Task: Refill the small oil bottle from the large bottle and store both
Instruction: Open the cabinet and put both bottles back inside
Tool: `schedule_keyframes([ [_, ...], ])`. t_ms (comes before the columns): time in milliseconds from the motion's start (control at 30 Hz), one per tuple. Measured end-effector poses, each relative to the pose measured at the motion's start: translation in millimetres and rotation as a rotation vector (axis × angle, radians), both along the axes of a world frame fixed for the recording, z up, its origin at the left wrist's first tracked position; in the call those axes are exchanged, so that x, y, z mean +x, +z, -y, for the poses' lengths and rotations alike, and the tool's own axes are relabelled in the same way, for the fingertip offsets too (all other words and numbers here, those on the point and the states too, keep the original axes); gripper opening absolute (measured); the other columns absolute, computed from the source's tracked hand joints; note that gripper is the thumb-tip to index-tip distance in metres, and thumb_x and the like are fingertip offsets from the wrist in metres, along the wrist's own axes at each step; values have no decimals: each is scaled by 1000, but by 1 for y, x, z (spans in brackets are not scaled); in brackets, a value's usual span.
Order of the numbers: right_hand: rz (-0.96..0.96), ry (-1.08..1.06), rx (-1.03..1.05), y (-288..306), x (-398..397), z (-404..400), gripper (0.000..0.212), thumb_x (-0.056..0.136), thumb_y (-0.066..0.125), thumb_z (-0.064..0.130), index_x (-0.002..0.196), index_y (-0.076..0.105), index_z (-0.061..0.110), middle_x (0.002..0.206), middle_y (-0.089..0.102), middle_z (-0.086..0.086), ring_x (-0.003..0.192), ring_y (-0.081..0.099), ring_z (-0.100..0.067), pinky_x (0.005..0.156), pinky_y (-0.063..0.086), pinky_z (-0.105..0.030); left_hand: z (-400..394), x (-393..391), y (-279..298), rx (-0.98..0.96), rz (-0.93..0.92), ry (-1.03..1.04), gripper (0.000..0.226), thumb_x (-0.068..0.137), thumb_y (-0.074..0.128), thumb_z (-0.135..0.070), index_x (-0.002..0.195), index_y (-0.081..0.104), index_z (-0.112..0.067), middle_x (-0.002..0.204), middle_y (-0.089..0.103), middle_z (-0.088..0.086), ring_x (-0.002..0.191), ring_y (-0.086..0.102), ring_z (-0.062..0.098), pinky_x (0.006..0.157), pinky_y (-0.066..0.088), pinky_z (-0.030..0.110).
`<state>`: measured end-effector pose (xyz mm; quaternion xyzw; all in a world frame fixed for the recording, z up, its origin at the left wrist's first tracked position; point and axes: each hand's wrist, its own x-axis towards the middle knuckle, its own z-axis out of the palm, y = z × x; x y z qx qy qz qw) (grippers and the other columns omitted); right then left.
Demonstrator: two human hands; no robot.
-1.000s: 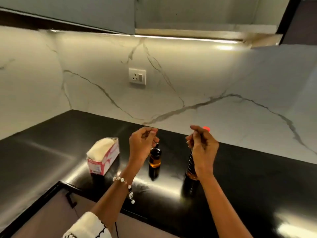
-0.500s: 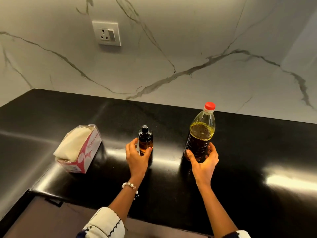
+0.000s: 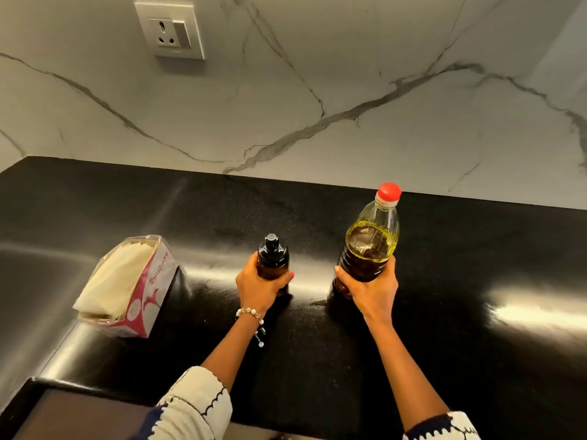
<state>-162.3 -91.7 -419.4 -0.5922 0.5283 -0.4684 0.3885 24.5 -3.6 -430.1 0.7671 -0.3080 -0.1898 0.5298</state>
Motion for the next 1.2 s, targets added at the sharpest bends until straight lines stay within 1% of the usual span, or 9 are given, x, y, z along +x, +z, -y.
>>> schedule_keyframes([
  [100, -20, 46, -3, 4, 3, -3, 85, 52, 93, 26, 122, 45, 21, 112, 57, 8, 104, 57, -9, 84, 42, -12, 0, -3, 7, 22, 7, -68, 47, 59, 91, -24, 95, 60, -25, 87, 63, -10, 78, 58, 1, 71, 41, 14],
  [200, -21, 75, 28, 8, 4, -7, 87, 52, 93, 27, 125, 46, 16, 114, 60, 4, 105, 58, -12, 92, 48, -27, -2, -5, 13, 46, -15, -116, 44, 59, 90, -27, 94, 62, -26, 85, 64, -14, 79, 57, -8, 65, 39, 4],
  [433, 52, 188, 36, 37, -2, -12, 78, 51, 93, 26, 115, 48, 30, 106, 60, 14, 101, 59, -8, 93, 49, -34, 1, -11, 50, -26, -39, -255, 36, 60, 90, -24, 87, 66, -30, 82, 72, -10, 76, 67, -1, 71, 51, 15],
  [533, 97, 278, -30, 65, -8, -10, 78, 53, 92, 22, 118, 49, 24, 110, 62, 8, 102, 61, -7, 91, 51, -34, 4, -11, 78, -100, -17, -290, 34, 63, 89, -21, 90, 69, -24, 83, 73, -5, 76, 69, 4, 73, 54, 21],
  [700, 170, 394, -184, 141, -17, -8, 86, 47, 91, 34, 122, 52, 19, 110, 67, 3, 100, 65, -9, 86, 55, -33, 1, -15, 148, -256, 58, -307, 40, 54, 86, -36, 88, 70, -24, 83, 74, -1, 80, 71, 16, 78, 58, 35],
  [800, 220, 432, -278, 195, -25, -13, 83, 45, 88, 38, 119, 54, 18, 107, 68, 0, 96, 67, -12, 83, 57, -36, -6, -19, 197, -337, 106, -303, 41, 59, 88, -28, 95, 69, -22, 89, 74, 0, 86, 71, 17, 85, 57, 39],
  [933, 277, 444, -393, 269, -35, -21, 80, 51, 88, 31, 122, 53, 17, 106, 69, 0, 94, 68, -14, 82, 58, -37, -18, -30, 272, -444, 170, -288, 37, 70, 83, -19, 102, 64, -20, 93, 69, -7, 89, 66, 7, 84, 53, 27],
  [1067, 346, 481, -465, 342, -42, -25, 73, 59, 86, 19, 124, 53, 12, 108, 69, -5, 92, 70, -20, 83, 57, -44, -24, -37, 346, -565, 186, -269, 31, 75, 80, -16, 92, 59, -30, 88, 65, -14, 76, 60, -7, 67, 47, 11],
  [1200, 384, 496, -534, 411, -43, -21, 69, 55, 84, 18, 118, 57, 9, 102, 71, -10, 87, 71, -27, 78, 58, -49, -19, -37, 411, -670, 188, -242, 28, 75, 80, -16, 93, 61, -27, 87, 65, -10, 76, 59, -3, 62, 43, 12],
])
